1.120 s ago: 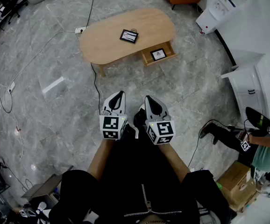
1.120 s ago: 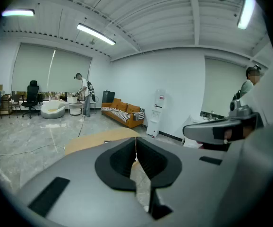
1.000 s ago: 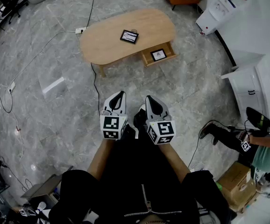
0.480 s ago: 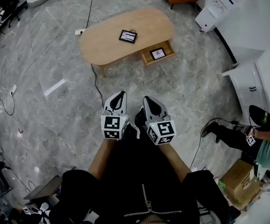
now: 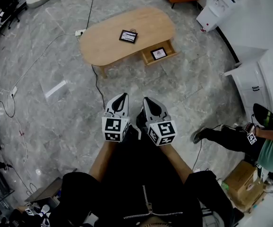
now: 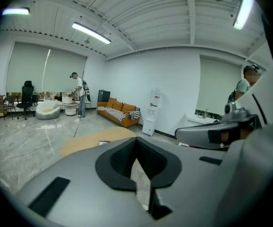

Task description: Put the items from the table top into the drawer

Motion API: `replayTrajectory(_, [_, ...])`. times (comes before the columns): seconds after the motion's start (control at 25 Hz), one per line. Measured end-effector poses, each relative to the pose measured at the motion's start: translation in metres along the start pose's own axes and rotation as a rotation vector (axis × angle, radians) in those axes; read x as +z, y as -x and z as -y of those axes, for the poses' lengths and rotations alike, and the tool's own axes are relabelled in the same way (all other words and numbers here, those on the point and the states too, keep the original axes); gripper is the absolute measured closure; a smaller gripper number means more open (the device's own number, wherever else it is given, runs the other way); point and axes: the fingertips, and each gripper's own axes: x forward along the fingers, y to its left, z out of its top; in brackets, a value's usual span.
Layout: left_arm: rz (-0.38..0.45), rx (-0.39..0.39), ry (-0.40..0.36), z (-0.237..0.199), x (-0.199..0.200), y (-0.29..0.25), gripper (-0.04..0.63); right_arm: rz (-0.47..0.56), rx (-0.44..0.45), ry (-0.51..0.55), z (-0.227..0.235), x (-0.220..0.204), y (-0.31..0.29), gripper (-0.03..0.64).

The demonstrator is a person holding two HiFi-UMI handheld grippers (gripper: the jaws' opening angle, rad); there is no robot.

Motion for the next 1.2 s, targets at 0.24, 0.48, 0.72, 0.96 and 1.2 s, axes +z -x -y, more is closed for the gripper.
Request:
replayTrajectory(0.24, [0.010,0.020,-0.042,0.001,0.008,-0.012,0.581,-0.010,0.029,-0.006,0.010,0.008,-0.015,0.609])
replayTrajectory(0.48, [-0.007,0.048,-0.044,-0.010,0.025,-0.035,0.581,-0.024,0.062,-0.012,0.026,0.031,-0.046,0.609])
replayTrajectory(0.72, [-0.020,0.084,-0.019,-0.026,0.038,-0.068,0.581,-0.038,0.100,-0.004,0.046,0.045,-0.075,0.609])
replayTrajectory(0.96, [-0.019,0.124,-0.006,-0.033,0.051,-0.103,0.581,-0.047,0.130,0.000,0.075,0.061,-0.101,0.609])
replayTrajectory(1.2, [-0.029,0.173,0.001,-0.037,0.063,-0.125,0.581,-0.046,0.145,-0.002,0.103,0.068,-0.116,0.609])
